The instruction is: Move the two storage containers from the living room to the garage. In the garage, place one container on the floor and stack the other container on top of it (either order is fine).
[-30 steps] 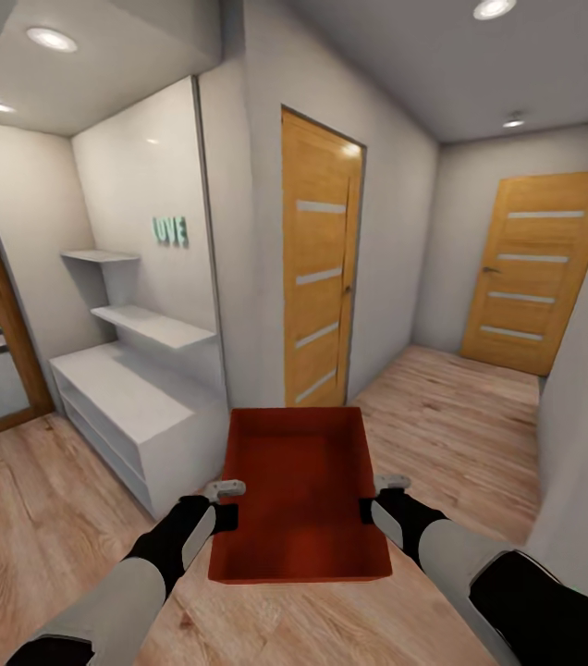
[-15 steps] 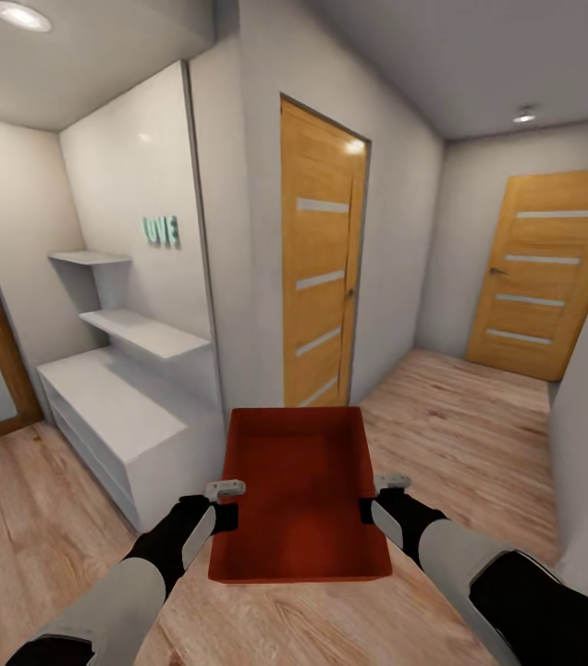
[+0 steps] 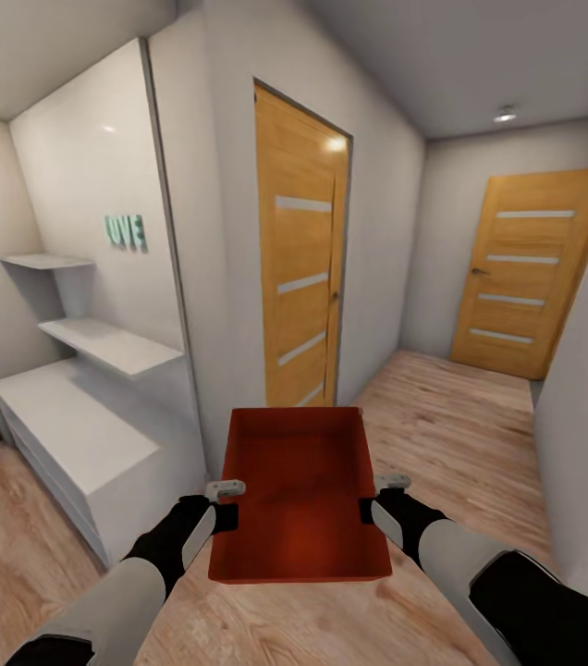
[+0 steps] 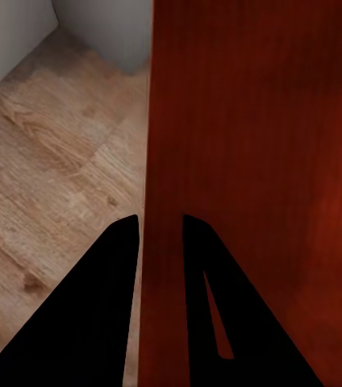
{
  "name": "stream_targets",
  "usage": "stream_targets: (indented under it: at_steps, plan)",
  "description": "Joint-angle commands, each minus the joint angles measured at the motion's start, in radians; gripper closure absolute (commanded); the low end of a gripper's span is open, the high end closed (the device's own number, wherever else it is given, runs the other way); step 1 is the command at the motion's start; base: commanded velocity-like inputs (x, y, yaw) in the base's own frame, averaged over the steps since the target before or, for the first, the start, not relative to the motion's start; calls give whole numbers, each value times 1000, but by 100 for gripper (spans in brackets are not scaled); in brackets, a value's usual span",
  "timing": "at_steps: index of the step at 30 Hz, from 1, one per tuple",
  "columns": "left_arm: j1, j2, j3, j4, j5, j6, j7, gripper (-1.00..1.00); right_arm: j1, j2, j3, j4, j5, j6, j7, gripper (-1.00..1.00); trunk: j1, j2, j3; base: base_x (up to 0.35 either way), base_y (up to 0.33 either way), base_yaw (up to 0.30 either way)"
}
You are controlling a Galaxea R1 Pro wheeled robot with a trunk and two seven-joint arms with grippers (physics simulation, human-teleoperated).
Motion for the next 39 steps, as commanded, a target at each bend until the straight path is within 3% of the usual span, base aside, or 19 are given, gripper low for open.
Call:
stream_targets:
  at_steps: [1,39]
  plan:
    - [0,2,-14,5,-13,9,15,100,-2,0,21,-5,22,6,-9,100,1,-2,-2,322,0,-241]
    - [0,2,-14,5,-13,9,16,100,-2,0,21,-5,22,6,-9,100,1,-2,-2,322,0,-242]
